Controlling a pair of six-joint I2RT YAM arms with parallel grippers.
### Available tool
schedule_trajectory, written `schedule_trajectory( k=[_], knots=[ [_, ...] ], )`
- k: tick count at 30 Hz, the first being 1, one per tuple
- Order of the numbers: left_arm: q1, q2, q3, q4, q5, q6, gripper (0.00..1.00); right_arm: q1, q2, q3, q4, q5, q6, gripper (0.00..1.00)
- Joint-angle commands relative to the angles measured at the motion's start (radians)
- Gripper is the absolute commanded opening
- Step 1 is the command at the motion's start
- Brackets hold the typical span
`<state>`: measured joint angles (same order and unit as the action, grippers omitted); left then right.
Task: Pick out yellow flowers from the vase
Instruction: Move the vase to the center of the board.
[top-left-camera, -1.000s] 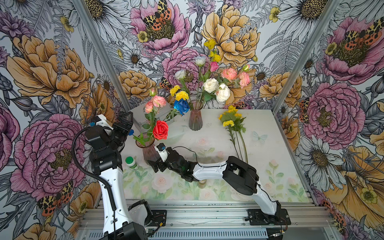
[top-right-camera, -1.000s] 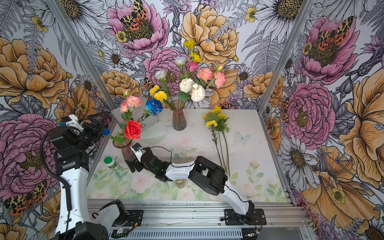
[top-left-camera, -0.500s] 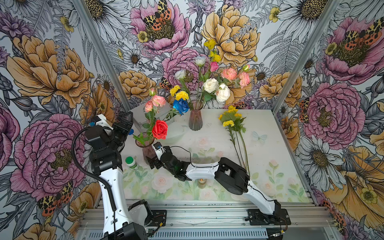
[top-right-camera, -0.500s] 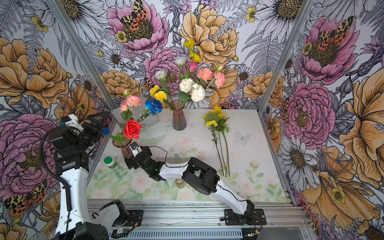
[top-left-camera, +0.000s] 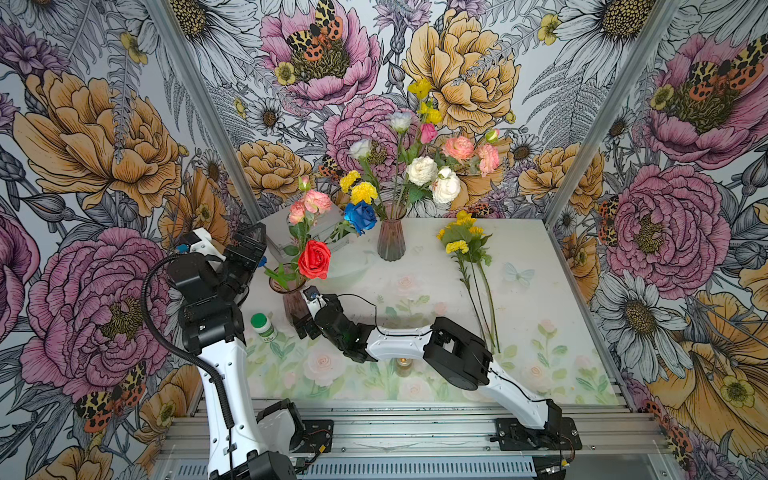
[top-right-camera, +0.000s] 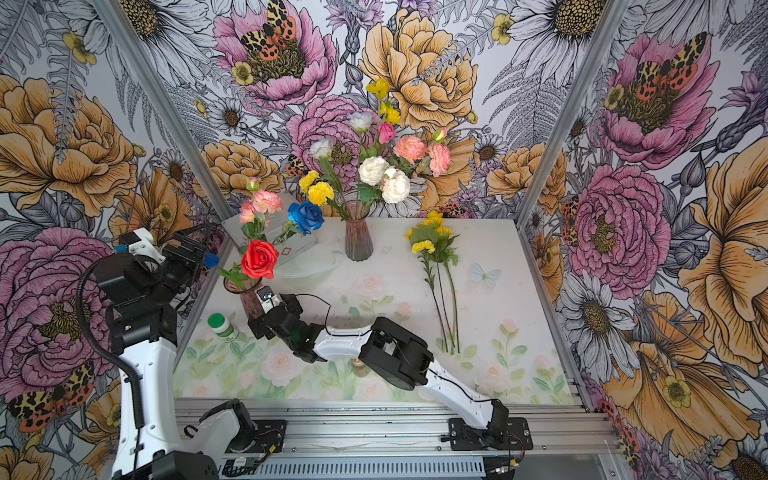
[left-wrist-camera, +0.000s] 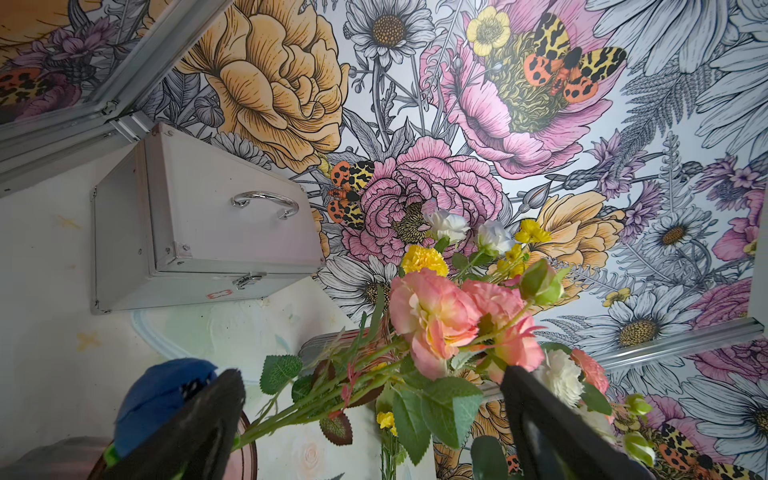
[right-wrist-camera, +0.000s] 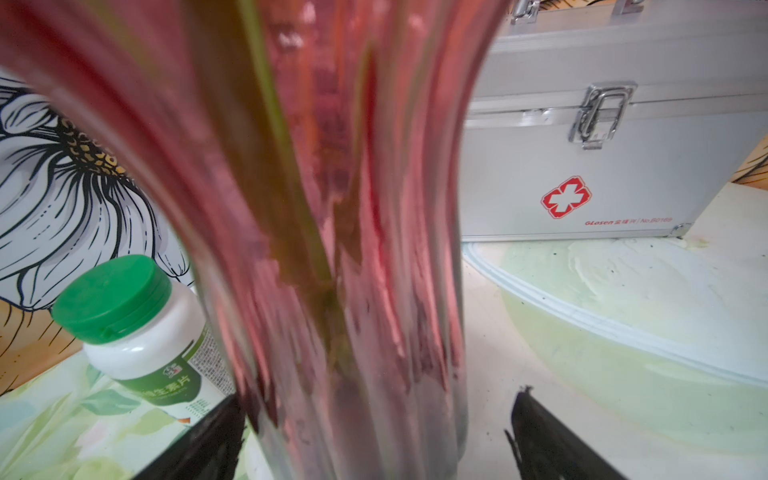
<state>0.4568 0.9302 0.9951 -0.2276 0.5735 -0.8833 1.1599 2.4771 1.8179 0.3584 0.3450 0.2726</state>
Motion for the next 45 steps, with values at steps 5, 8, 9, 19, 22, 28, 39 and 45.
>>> schedule_trajectory(
  k=[5,8,9,19,22,28,39,45],
  knots=[
    [-0.004,-0.019,0.022,0.005,-0.003,0.029,0.99,-0.021,0.055,0.045,-0.029,0.042,0.006,1.0],
    [-0.006,-0.024,0.018,0.005,-0.005,0.029,0.99,-0.032,0.069,0.062,-0.038,0.039,0.007,1.0],
    [-0.007,-0.024,0.017,0.005,-0.006,0.028,0.99,-0.035,0.072,0.067,-0.039,0.037,0.006,1.0],
    [-0.027,-0.031,0.022,0.001,-0.019,0.035,0.99,-0.079,0.122,0.164,-0.099,0.017,-0.002,1.0],
    [-0.03,-0.03,0.019,-0.001,-0.018,0.039,0.99,-0.085,0.135,0.186,-0.102,0.014,-0.019,1.0],
    [-0.038,-0.03,0.016,-0.001,-0.026,0.043,0.98,-0.101,0.185,0.276,-0.158,-0.009,-0.041,1.0],
    [-0.071,-0.033,0.007,-0.001,-0.05,0.069,0.99,-0.122,0.308,0.544,-0.345,-0.076,-0.035,1.0],
    [-0.111,-0.038,0.015,-0.01,-0.079,0.103,0.99,-0.124,0.306,0.558,-0.362,-0.08,-0.033,1.0]
  ],
)
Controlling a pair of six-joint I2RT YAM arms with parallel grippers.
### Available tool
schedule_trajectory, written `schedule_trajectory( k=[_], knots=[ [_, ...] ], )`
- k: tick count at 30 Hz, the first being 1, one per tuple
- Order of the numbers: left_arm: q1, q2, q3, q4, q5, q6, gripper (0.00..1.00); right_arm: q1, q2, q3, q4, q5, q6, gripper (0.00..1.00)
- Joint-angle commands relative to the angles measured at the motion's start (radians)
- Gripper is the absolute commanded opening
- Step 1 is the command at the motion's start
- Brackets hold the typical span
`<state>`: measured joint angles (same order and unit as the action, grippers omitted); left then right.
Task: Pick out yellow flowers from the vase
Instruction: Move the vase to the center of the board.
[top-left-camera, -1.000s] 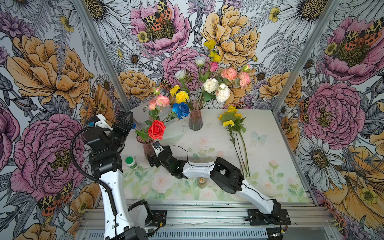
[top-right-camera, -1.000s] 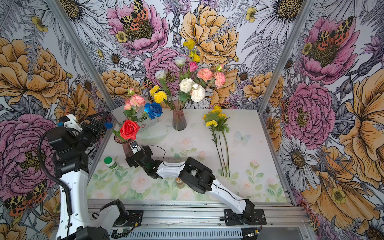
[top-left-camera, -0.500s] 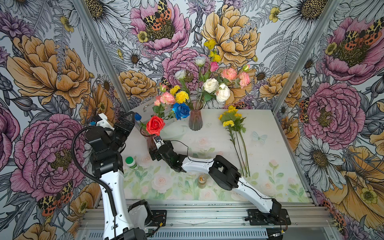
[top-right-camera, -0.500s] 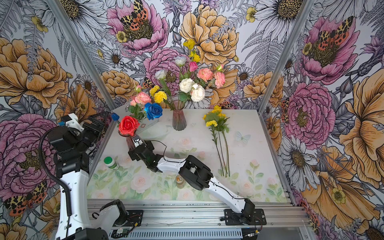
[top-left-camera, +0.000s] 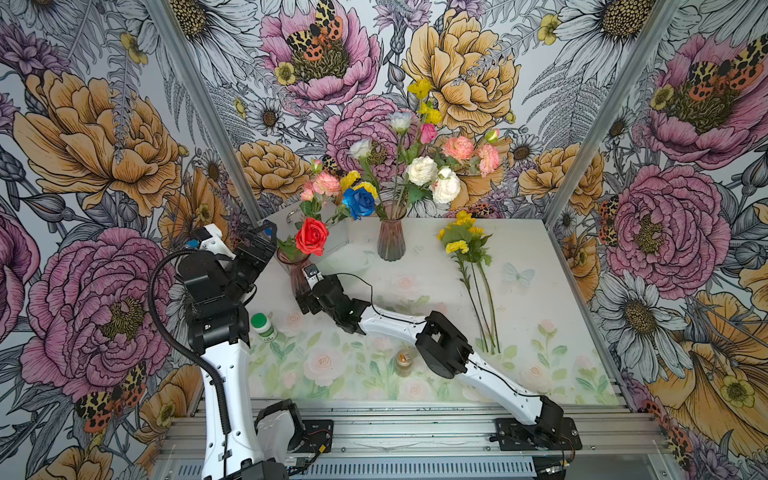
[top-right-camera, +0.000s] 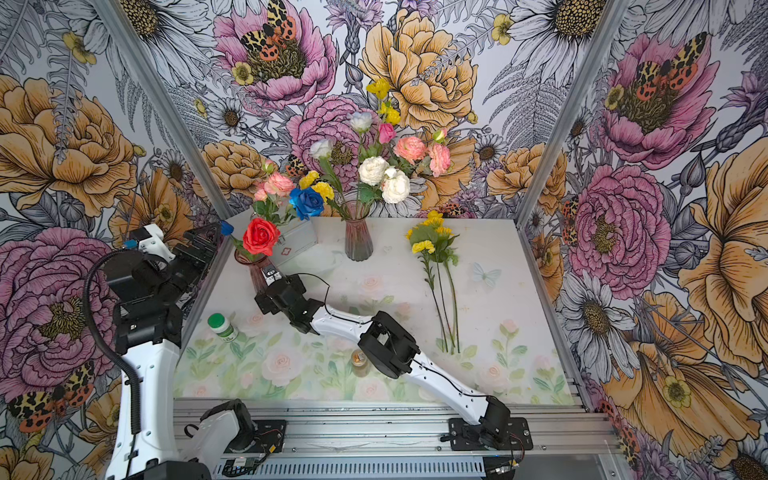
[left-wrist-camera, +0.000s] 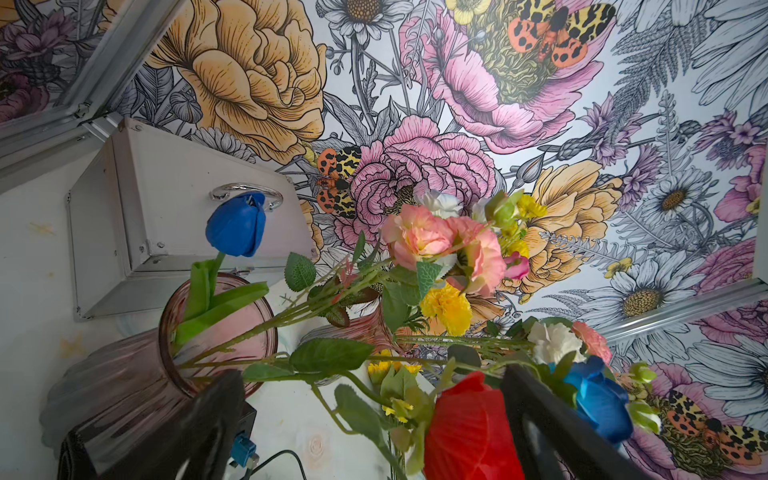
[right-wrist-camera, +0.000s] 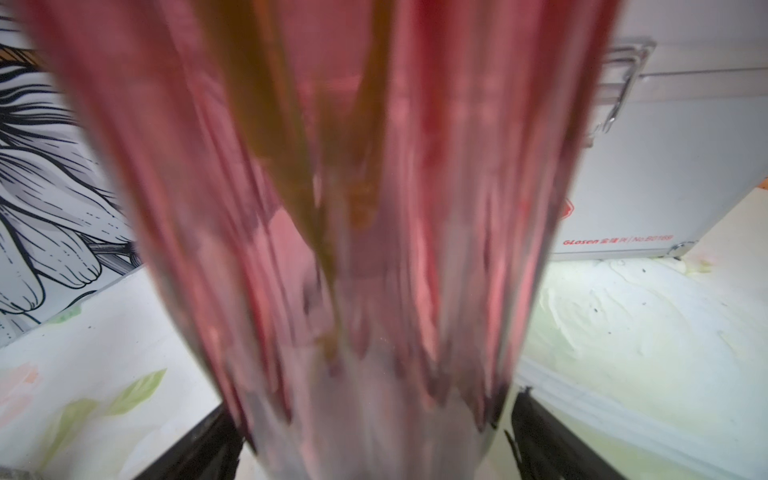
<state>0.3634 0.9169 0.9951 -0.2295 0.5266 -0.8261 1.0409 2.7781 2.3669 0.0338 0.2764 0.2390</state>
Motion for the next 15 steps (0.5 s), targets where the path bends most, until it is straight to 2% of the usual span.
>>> schedule_trajectory(
  k=[1,7,15],
  knots=[
    [-0.025,-0.027,0.018,-0.012,-0.037,0.057,0.99,-0.004,-0.01,-0.012,-0.025,-0.013,-0.003,1.0],
    [-0.111,-0.063,0.037,-0.064,-0.115,0.14,0.99,-0.001,-0.128,-0.163,0.039,-0.005,-0.019,1.0],
    [-0.223,-0.153,-0.003,-0.123,-0.166,0.219,0.98,0.013,-0.373,-0.482,0.149,0.037,-0.037,1.0]
  ],
)
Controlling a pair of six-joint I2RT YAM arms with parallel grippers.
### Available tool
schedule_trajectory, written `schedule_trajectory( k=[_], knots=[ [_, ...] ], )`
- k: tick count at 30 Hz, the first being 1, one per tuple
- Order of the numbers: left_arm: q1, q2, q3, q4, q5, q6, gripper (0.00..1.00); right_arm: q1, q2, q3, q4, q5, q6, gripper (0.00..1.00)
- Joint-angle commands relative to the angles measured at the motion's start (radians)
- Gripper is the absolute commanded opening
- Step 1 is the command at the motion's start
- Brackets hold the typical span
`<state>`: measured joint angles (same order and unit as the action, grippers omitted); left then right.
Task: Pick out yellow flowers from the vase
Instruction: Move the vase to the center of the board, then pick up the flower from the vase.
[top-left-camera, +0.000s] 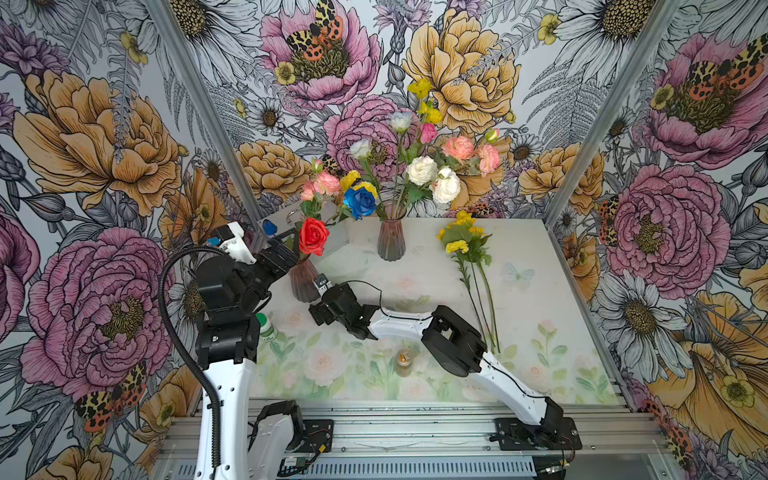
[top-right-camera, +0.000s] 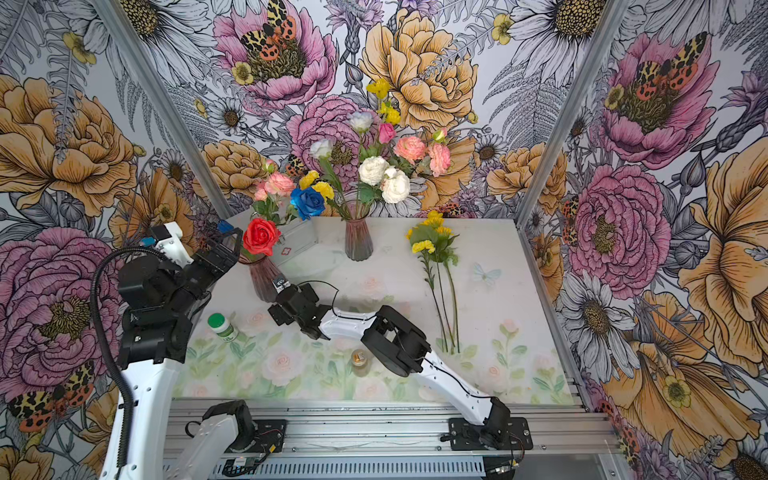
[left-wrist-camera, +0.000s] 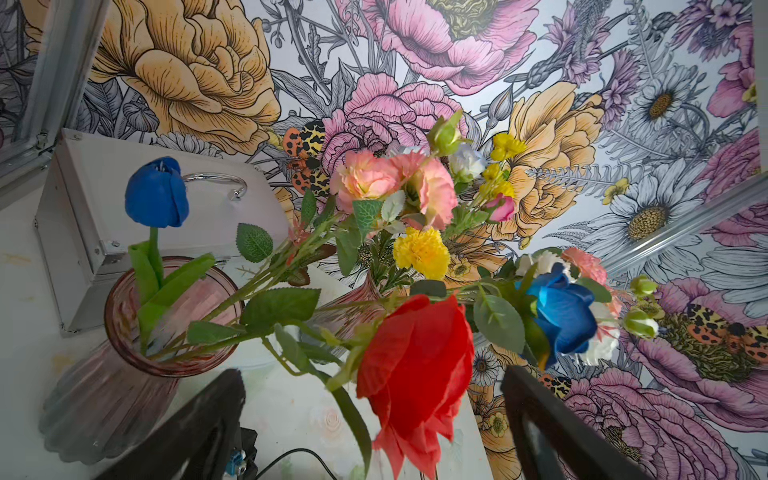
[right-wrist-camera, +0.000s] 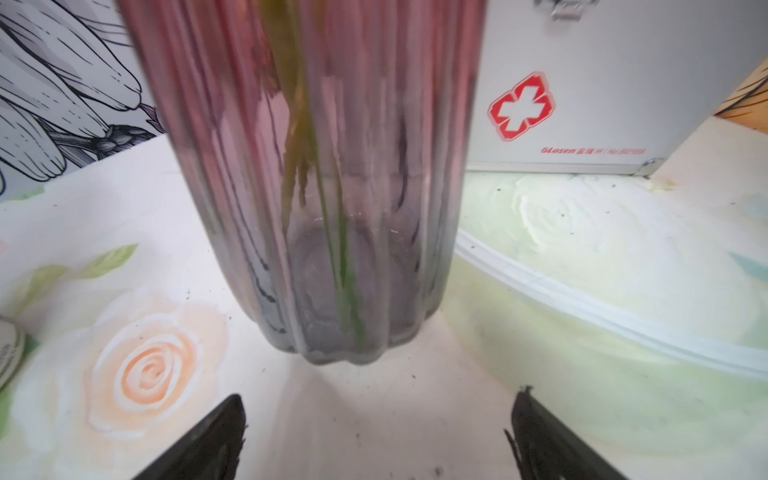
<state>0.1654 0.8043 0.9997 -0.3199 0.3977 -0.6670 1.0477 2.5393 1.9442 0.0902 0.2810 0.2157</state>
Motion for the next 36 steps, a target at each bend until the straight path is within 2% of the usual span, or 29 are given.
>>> schedule_trajectory(
  k=[1,6,10,14,18,20,23,28,33,36],
  knots=[
    [-0.038,-0.059,-0.017,-0.039,-0.036,0.068,0.99,0.005,-0.173,-0.106,0.105,0.04,-0.015,1.0],
    [-0.122,-0.14,-0.055,-0.08,-0.027,0.13,0.99,-0.027,-0.354,-0.306,0.11,0.081,-0.02,1.0],
    [-0.235,-0.162,-0.086,-0.095,-0.06,0.213,0.99,-0.083,-0.471,-0.393,0.009,0.097,-0.002,1.0],
    [-0.387,-0.141,-0.113,-0.093,-0.17,0.273,0.99,-0.142,-0.575,-0.463,-0.072,0.117,0.014,1.0],
    [-0.566,-0.077,-0.115,-0.085,-0.344,0.343,0.99,-0.207,-0.673,-0.525,-0.138,0.119,0.024,1.0],
    [-0.609,-0.038,-0.111,-0.066,-0.374,0.345,0.99,-0.239,-0.716,-0.554,-0.163,0.12,0.03,1.0],
    [-0.691,0.01,-0.14,0.025,-0.416,0.333,0.98,-0.305,-0.765,-0.568,-0.241,0.121,0.047,1.0],
    [-0.855,0.138,-0.209,0.227,-0.575,0.361,0.99,-0.42,-0.856,-0.625,-0.331,0.096,0.106,1.0],
    [-0.927,0.276,-0.312,0.53,-0.663,0.356,0.99,-0.503,-0.949,-0.692,-0.378,0.07,0.116,1.0],
    [-0.931,0.387,-0.351,0.721,-0.69,0.345,0.99,-0.544,-0.995,-0.727,-0.388,0.042,0.116,1.0]
  ],
)
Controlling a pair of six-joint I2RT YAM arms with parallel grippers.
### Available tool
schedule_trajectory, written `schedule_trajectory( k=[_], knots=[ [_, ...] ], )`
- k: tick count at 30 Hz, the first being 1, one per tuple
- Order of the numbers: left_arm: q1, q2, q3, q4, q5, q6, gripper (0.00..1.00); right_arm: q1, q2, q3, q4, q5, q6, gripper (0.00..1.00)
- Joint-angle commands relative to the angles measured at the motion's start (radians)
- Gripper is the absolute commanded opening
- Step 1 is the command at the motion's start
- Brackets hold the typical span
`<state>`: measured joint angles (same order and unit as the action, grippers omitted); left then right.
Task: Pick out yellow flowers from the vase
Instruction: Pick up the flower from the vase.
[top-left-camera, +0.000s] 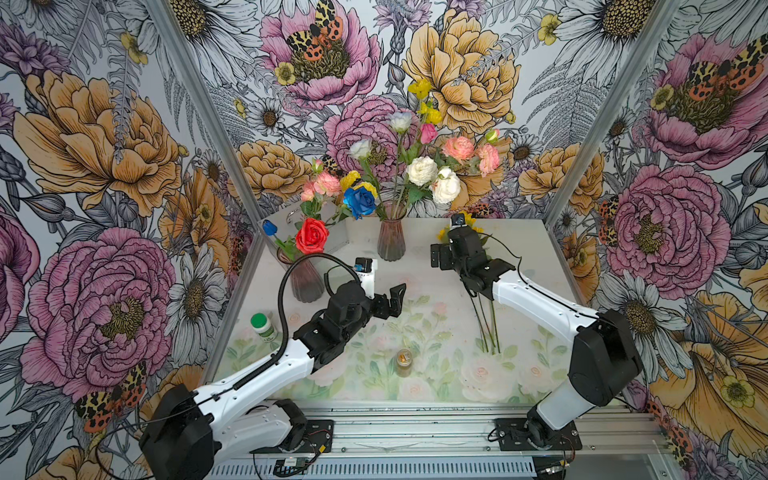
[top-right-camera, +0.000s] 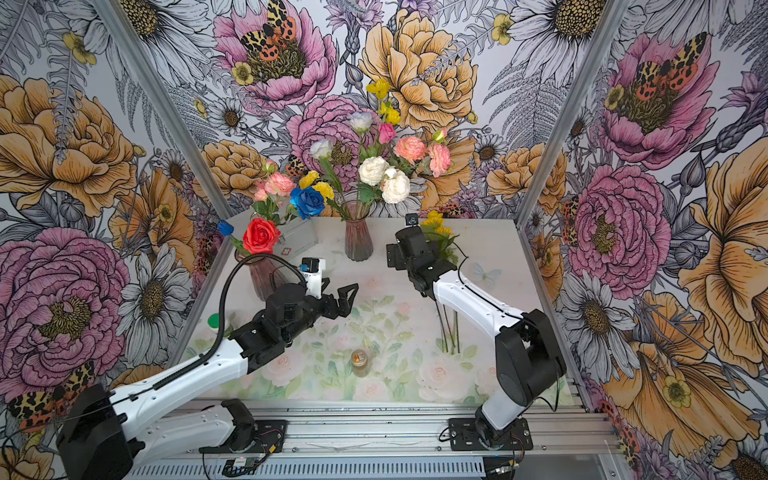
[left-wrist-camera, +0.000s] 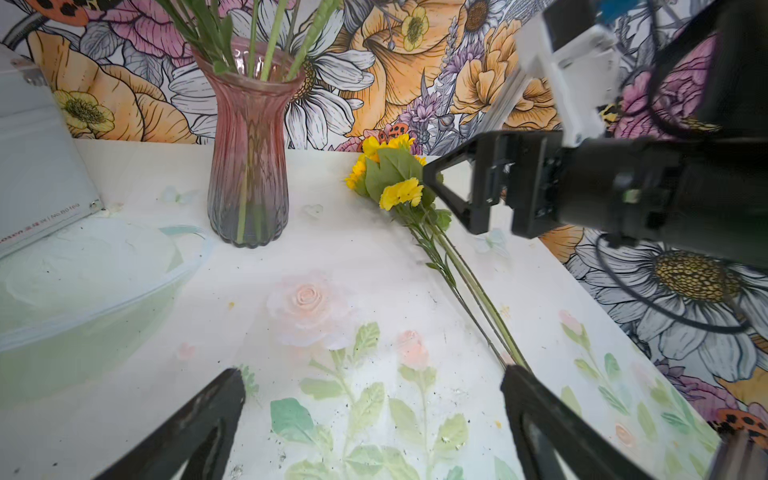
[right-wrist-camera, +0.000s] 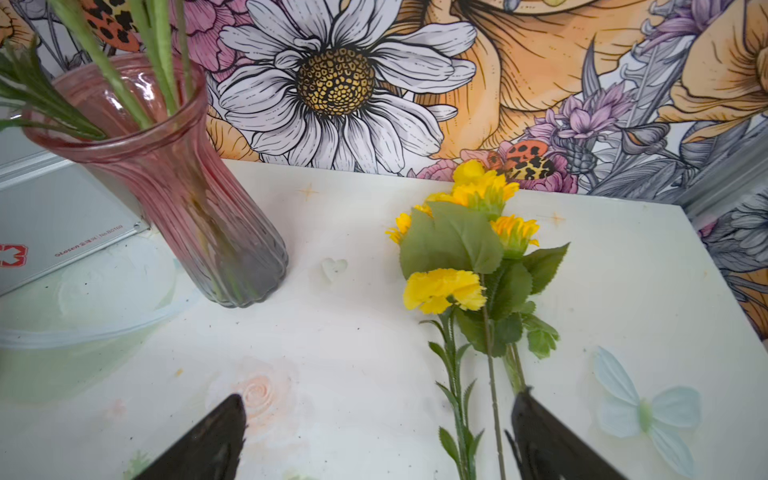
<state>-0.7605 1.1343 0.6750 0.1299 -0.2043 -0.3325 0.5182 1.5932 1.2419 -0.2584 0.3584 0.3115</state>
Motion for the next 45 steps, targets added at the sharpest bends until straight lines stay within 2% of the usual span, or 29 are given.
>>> schedule_trajectory(
  k=[1,10,13,16,18,30,38,45],
  knots=[
    [-0.003,0.099,-0.032,0.337,-0.096,0.006,0.98,-0.031,-0.06,-0.035,-0.042,-0.053,0.021,1.0],
    [0.126,0.469,0.077,0.716,-0.075,-0.101,0.99,-0.107,-0.1,-0.096,-0.044,-0.155,0.06,1.0],
    [0.162,0.535,0.14,0.761,-0.08,-0.119,0.98,-0.115,-0.111,-0.107,-0.042,-0.181,0.066,1.0],
    [0.197,0.6,0.221,0.777,-0.03,-0.147,0.94,-0.121,-0.117,-0.117,-0.042,-0.186,0.066,1.0],
    [0.21,0.628,0.264,0.779,-0.023,-0.154,0.9,-0.126,-0.112,-0.123,-0.042,-0.198,0.067,0.99],
    [0.289,0.825,0.497,0.788,-0.056,-0.215,0.83,-0.132,-0.087,-0.114,-0.041,-0.257,0.078,0.99],
    [0.311,0.869,0.557,0.81,-0.064,-0.181,0.8,-0.133,-0.079,-0.11,-0.041,-0.271,0.075,1.0],
    [0.311,0.88,0.587,0.815,-0.07,-0.125,0.64,-0.133,-0.073,-0.108,-0.04,-0.285,0.078,0.99]
  ],
)
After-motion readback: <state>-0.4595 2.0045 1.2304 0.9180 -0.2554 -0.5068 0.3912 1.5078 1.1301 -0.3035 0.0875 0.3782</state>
